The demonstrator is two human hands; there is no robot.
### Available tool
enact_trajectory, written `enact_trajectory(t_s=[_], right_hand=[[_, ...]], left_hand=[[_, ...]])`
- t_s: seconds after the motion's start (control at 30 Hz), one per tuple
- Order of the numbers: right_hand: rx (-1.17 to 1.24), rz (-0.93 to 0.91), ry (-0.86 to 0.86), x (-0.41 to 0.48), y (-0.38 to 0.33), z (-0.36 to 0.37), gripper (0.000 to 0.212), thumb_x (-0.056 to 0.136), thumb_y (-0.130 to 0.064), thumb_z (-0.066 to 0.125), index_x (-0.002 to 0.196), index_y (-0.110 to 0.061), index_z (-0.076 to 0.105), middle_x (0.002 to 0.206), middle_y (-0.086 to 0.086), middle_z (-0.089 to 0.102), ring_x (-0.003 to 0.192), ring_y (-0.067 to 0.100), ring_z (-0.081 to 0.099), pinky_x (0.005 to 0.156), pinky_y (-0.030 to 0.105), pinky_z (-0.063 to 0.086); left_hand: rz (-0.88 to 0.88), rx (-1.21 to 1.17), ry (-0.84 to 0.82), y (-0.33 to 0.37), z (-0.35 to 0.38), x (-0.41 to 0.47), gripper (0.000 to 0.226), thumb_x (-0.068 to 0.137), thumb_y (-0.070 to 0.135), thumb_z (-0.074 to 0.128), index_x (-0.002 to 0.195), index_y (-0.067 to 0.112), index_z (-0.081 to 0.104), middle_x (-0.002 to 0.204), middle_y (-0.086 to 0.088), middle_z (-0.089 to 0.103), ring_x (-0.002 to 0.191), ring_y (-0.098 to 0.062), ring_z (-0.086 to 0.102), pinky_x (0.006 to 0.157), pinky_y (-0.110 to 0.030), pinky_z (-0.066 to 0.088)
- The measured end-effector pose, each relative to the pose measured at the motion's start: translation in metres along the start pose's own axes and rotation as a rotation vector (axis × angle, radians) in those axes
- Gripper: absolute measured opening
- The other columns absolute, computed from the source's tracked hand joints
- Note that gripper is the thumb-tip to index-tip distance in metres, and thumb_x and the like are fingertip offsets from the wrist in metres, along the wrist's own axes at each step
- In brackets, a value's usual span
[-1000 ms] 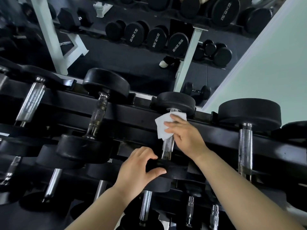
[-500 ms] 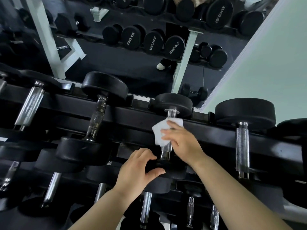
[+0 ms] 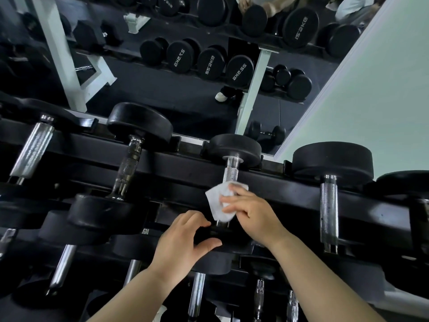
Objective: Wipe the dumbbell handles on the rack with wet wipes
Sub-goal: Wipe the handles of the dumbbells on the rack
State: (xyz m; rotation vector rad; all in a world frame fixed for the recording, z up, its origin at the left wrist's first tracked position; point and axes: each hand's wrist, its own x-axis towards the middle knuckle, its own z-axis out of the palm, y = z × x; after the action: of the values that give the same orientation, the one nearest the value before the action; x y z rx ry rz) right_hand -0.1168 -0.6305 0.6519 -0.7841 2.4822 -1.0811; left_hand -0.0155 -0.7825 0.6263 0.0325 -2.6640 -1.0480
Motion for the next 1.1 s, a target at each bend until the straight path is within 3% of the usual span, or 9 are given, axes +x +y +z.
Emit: enact_trajectory(t_s=[0.07, 0.2, 0.33, 0.47, 0.57, 0.63, 0.73, 0.97, 1.1], right_hand=[[0.264, 0.179, 0.007, -0.008, -0.005, -0.008, 0.034, 0.081, 0.018, 0.044, 0.079, -0.001, 0.073, 0.101, -0.005, 0.065, 0.111, -0.001, 0.048, 0.089, -0.004, 0.029], [0.819, 0.499, 0.516, 0.002, 0.005, -0.029, 0.044, 0.086, 0.014, 0.038, 0.071, -0.019, 0.063, 0.084, -0.004, 0.062, 0.092, 0.016, 0.056, 0.087, 0.017, 0.041], [0.974, 0.519, 0.466, 0.020, 0.000, -0.015, 0.039, 0.091, 0.008, 0.035, 0.080, -0.021, 0.059, 0.087, -0.004, 0.060, 0.088, 0.014, 0.055, 0.085, 0.025, 0.042], [0.722, 0.534, 0.228, -0.002, 0.005, 0.013, 0.031, 0.091, 0.001, 0.040, 0.108, -0.013, 0.061, 0.109, 0.005, 0.065, 0.102, 0.019, 0.059, 0.098, 0.033, 0.043], [0.690, 0.522, 0.133, -0.014, 0.005, 0.006, 0.032, 0.090, 0.003, 0.041, 0.095, -0.017, 0.065, 0.089, -0.001, 0.069, 0.079, 0.008, 0.065, 0.078, 0.025, 0.050], [0.705, 0.511, 0.151, -0.004, 0.000, -0.001, 0.029, 0.090, 0.003, 0.042, 0.097, -0.014, 0.063, 0.083, -0.002, 0.066, 0.071, 0.005, 0.063, 0.071, 0.021, 0.050], [0.799, 0.490, 0.245, 0.018, -0.003, -0.003, 0.022, 0.091, -0.004, 0.046, 0.108, -0.014, 0.057, 0.092, -0.003, 0.063, 0.089, 0.014, 0.060, 0.087, 0.030, 0.047], [0.502, 0.514, 0.144, -0.002, -0.001, -0.003, 0.023, 0.087, 0.003, 0.046, 0.087, -0.014, 0.061, 0.072, -0.004, 0.061, 0.065, 0.010, 0.056, 0.055, 0.011, 0.043], [0.317, 0.369, 0.427, 0.013, -0.014, -0.012, 0.028, 0.093, -0.004, 0.041, 0.116, -0.008, 0.057, 0.092, -0.010, 0.055, 0.089, 0.006, 0.046, 0.068, 0.000, 0.035]], left_hand=[[-0.002, -0.003, 0.006, 0.000, 0.000, 0.000, 0.034, 0.068, 0.060, 0.046, 0.088, 0.033, 0.043, 0.108, 0.014, 0.044, 0.094, 0.001, 0.046, 0.056, 0.001, 0.031], [0.002, 0.005, 0.007, 0.002, -0.002, 0.000, 0.032, 0.069, 0.059, 0.046, 0.089, 0.034, 0.044, 0.088, 0.026, 0.053, 0.097, 0.001, 0.046, 0.052, 0.002, 0.028], [0.005, 0.017, 0.011, 0.001, -0.002, 0.000, 0.033, 0.069, 0.059, 0.047, 0.089, 0.034, 0.045, 0.092, 0.023, 0.053, 0.096, 0.002, 0.045, 0.054, 0.001, 0.029], [-0.048, -0.050, -0.014, 0.001, -0.001, -0.001, 0.038, 0.066, 0.062, 0.046, 0.092, 0.035, 0.044, 0.083, 0.034, 0.050, 0.095, 0.009, 0.041, 0.062, -0.004, 0.033], [-0.023, -0.020, -0.006, 0.001, -0.001, -0.001, 0.035, 0.066, 0.061, 0.047, 0.090, 0.035, 0.044, 0.100, 0.030, 0.047, 0.095, 0.009, 0.042, 0.062, -0.002, 0.032], [-0.008, 0.000, -0.001, 0.002, -0.002, 0.000, 0.034, 0.067, 0.059, 0.047, 0.089, 0.034, 0.044, 0.106, 0.020, 0.045, 0.095, 0.003, 0.045, 0.063, -0.001, 0.032], [-0.018, -0.013, -0.011, 0.003, -0.001, 0.000, 0.034, 0.068, 0.060, 0.047, 0.089, 0.033, 0.044, 0.109, 0.016, 0.044, 0.096, 0.001, 0.045, 0.062, -0.002, 0.033], [-0.022, -0.007, -0.023, 0.002, -0.002, 0.000, 0.039, 0.068, 0.067, 0.043, 0.087, 0.034, 0.044, 0.108, 0.017, 0.044, 0.094, 0.002, 0.045, 0.054, -0.001, 0.027], [-0.018, 0.018, -0.015, 0.002, -0.002, 0.001, 0.033, 0.068, 0.060, 0.046, 0.087, 0.033, 0.044, 0.107, 0.015, 0.044, 0.092, 0.002, 0.046, 0.050, 0.001, 0.021]])
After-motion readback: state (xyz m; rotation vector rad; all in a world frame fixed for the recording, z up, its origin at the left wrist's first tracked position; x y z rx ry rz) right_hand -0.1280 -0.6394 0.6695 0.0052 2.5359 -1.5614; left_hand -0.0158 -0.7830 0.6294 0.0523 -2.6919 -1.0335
